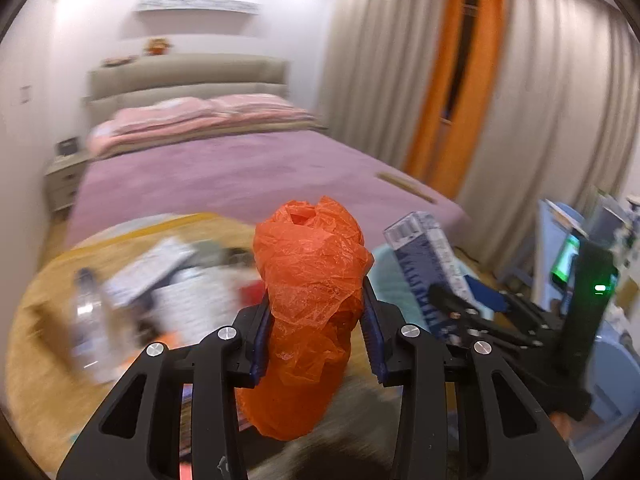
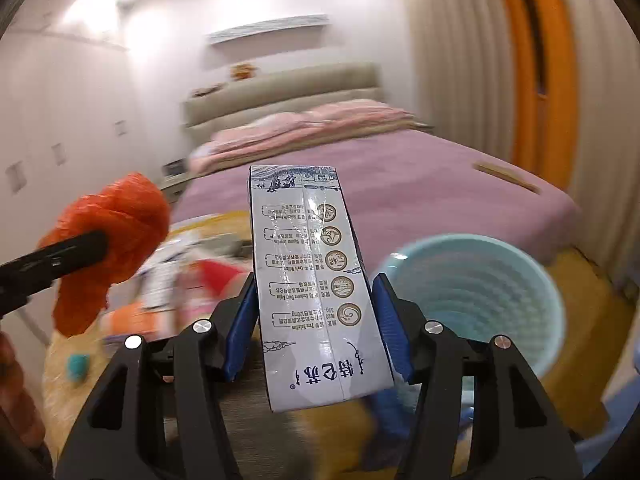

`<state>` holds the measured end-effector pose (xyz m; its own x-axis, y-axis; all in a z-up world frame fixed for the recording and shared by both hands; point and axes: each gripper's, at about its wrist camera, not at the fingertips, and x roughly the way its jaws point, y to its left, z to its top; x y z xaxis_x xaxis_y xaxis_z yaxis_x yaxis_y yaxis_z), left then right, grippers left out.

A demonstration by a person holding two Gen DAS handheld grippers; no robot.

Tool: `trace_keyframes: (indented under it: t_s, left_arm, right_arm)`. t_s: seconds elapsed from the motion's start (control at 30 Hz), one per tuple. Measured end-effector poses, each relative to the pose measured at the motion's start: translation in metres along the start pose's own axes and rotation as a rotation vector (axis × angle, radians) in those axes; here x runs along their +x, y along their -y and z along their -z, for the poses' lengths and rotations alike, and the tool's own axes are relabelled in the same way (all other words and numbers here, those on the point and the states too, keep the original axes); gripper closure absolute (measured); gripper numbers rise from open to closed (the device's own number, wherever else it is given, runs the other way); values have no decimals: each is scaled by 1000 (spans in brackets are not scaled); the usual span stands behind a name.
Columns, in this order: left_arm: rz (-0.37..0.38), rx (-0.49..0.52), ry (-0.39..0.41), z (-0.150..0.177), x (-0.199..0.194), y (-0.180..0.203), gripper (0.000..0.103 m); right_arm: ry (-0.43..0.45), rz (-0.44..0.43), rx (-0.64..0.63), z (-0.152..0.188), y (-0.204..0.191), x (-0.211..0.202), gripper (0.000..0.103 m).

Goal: Collect trash
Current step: 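Carry the orange bag in the left tool while the right carries the white box to the basket, then open both tools over the blue basket to drop the items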

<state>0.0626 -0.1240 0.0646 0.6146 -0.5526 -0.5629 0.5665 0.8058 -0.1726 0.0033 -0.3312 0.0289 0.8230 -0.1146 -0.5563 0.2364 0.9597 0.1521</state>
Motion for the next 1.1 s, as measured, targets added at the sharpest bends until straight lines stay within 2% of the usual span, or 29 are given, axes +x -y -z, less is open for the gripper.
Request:
trace_keyframes:
  t_s: [0.13,0.23,0.3,0.43,0.6,0.73,0.87,0.93,1.1]
  left_arm:
    - [69,52,-54,-9,54,40,66]
    - [138,42,-131,-8,98,57,66]
    - [166,40,-190,-4,125,63,66]
    - [212,-4,-333,14,185,66,66]
    - [211,-4,-410,33,219,72,65]
    - [204,-23,-416,34,225,68,49]
    - [212,-54,-363,26,203,63,36]
    - [212,-58,-325,20,187,58,33]
    - [222,-65,-231,16,133,48,33]
  right_arm:
    - [-56,131,121,0,60,23,50]
    - [-102,191,182,4,87,39,50]
    - [-169,232,217,9,105,54,50]
    - [-258,269,236,23,118,73,50]
    - [-322,283,251,33,126,93,49]
    - [-337,272,282,35,130,97,48]
    - [-330,266,283,34,128,94,47]
    - [-325,254,280,31,130,94,47]
    - [-271,188,240,27,105,77,47]
